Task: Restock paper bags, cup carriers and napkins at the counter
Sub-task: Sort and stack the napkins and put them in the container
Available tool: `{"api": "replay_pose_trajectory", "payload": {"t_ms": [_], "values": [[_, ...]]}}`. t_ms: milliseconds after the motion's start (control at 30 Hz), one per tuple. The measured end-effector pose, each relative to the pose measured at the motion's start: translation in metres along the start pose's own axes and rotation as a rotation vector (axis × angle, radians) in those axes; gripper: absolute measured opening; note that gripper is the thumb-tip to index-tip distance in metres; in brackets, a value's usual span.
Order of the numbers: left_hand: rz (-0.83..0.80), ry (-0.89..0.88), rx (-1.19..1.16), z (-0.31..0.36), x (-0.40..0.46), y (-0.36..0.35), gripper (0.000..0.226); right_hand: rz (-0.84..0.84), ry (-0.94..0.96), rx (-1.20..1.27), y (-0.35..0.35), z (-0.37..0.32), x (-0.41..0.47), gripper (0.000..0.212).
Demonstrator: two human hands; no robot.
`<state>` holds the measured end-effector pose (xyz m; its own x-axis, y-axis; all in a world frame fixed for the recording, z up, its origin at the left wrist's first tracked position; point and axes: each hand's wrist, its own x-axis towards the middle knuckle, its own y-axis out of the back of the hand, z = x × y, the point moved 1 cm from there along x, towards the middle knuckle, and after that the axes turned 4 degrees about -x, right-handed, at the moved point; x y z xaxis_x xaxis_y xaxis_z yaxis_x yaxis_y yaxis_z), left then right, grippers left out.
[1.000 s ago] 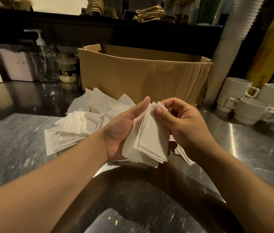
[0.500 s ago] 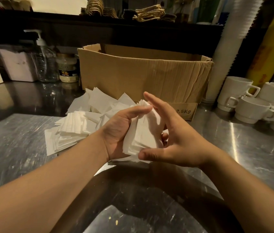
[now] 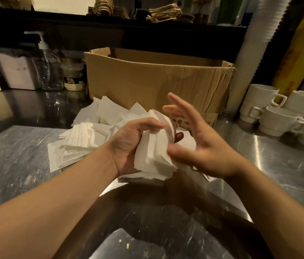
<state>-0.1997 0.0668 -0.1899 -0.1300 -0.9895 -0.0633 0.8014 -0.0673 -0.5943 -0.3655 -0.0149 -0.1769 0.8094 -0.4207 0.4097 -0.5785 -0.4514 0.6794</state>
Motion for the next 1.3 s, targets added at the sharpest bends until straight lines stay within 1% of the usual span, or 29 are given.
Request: {"api": "replay_pose_trajectory", "payload": {"t_ms": [67,133,200,267,333,367,433,500,600,667,833,1033,1133,1300], "values": [[0.005,0.012,-0.022,0.001,0.001,0.002,0.068,0.149,-0.047,0.068,0.008,0.003,0.002,0.075],[0.03,0.033,-0.007,0.001,0.002,0.004,0.072,0.277,-0.132,0.079,0.017,0.006,0.004,0.051],[-0.025,0.052,-0.031,0.001,0.003,0.004,0.079,0.333,-0.25,0.049,0.025,0.012,0.006,0.03],[-0.073,0.037,-0.06,0.002,0.003,0.005,0.08,0.273,-0.4,-0.026,0.032,0.021,0.008,0.017],[-0.08,0.03,-0.066,0.002,0.003,0.004,0.079,0.092,-0.552,-0.174,0.037,0.03,0.008,0.012],[-0.07,0.029,-0.071,0.002,0.004,0.004,0.076,-0.027,-0.615,-0.258,0.039,0.034,0.008,0.014],[-0.044,0.026,-0.083,0.003,0.004,0.004,0.073,-0.23,-0.688,-0.397,0.04,0.037,0.007,0.027],[-0.029,0.022,-0.088,0.003,0.005,0.004,0.073,-0.316,-0.705,-0.462,0.04,0.038,0.006,0.041],[-0.003,0.02,-0.091,0.004,0.005,0.004,0.074,-0.329,-0.679,-0.504,0.037,0.042,0.006,0.055],[0.005,0.025,-0.096,0.003,0.005,0.005,0.075,-0.317,-0.651,-0.512,0.035,0.045,0.006,0.056],[0.013,0.03,-0.071,0.004,0.006,0.006,0.074,-0.312,-0.625,-0.519,0.035,0.047,0.006,0.05],[0.022,0.036,-0.076,0.003,0.006,0.006,0.079,-0.313,-0.636,-0.5,0.038,0.047,0.007,0.035],[0.023,0.035,-0.08,0.004,0.006,0.006,0.079,-0.311,-0.638,-0.498,0.039,0.049,0.007,0.033],[0.033,0.033,-0.065,0.003,0.006,0.005,0.082,-0.292,-0.653,-0.506,0.037,0.051,0.01,0.038]]}}
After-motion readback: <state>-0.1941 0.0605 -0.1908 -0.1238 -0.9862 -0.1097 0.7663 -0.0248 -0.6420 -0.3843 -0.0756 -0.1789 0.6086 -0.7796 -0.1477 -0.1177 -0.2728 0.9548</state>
